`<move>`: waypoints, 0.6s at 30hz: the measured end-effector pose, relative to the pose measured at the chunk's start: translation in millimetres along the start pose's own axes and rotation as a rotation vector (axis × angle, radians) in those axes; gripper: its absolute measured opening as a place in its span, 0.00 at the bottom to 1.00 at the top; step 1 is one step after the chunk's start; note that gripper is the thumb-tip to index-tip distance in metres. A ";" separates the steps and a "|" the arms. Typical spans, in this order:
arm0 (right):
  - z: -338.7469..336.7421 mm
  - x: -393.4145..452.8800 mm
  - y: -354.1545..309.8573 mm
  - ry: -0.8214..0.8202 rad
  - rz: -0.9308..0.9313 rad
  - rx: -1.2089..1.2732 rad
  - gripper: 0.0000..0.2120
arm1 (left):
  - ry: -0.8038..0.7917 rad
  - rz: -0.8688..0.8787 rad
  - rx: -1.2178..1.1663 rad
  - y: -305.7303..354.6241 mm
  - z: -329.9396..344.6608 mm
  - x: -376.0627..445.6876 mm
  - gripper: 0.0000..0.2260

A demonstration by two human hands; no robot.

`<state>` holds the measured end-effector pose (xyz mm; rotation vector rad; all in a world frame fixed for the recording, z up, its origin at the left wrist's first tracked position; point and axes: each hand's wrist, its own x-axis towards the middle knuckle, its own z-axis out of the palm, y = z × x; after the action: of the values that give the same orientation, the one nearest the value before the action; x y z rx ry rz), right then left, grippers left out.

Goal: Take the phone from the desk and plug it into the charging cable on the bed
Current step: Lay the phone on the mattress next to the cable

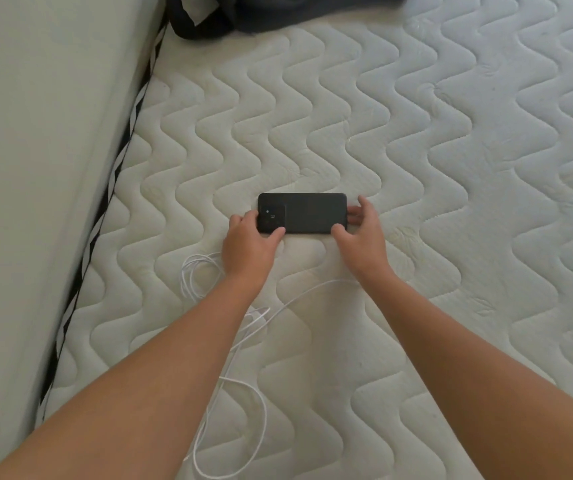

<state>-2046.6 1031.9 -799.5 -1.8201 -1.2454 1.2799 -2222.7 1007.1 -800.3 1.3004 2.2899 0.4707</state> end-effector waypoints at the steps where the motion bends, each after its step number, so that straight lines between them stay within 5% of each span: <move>1: -0.4 0.1 1.8 0.006 0.011 0.037 0.32 | 0.004 -0.002 -0.009 -0.5 1.1 -0.9 0.20; 18: -9.4 -5.6 5.7 -0.065 0.007 0.151 0.23 | -0.106 -0.075 -0.148 2.6 -0.7 -5.7 0.25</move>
<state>-2036.5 1025.0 -798.7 -1.6893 -1.1444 1.4079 -2218.6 1003.4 -797.2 1.1372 2.1645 0.5220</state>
